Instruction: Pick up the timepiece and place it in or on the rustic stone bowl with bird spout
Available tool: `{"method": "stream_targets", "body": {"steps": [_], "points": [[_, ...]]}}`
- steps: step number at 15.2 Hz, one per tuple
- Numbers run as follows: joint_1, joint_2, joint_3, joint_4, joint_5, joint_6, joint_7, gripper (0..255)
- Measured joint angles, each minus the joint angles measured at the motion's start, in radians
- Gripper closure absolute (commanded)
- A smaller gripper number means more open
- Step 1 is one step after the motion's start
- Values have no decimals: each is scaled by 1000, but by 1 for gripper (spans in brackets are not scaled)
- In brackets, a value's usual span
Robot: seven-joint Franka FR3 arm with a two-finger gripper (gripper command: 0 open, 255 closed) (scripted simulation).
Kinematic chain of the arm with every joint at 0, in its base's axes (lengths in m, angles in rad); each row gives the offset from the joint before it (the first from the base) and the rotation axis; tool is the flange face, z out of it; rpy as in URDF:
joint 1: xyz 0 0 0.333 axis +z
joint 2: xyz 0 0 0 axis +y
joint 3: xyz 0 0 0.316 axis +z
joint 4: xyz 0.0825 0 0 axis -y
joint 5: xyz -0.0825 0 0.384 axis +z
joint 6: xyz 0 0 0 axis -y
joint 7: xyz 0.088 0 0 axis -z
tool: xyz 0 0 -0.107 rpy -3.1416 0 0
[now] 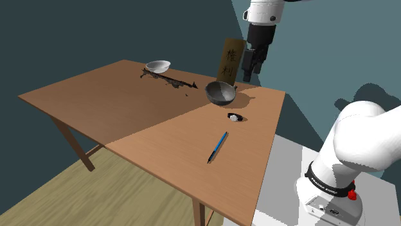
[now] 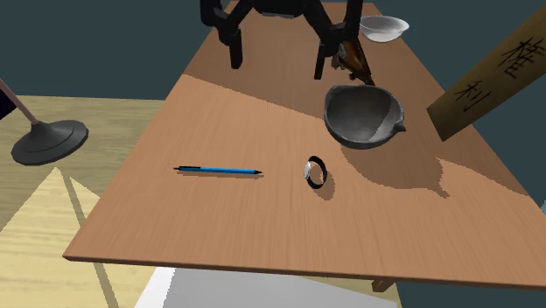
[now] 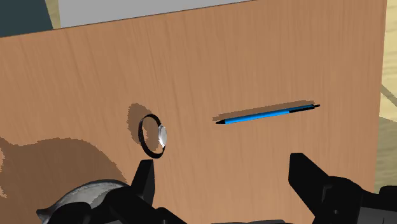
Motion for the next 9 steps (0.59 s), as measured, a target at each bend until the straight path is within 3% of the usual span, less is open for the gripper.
{"method": "stream_targets", "body": {"steps": [3,9], "points": [[-1,19,-13,-23,-4,36,-22,0],[-3,139,-75,-103,-14,215,-129,0]]}}
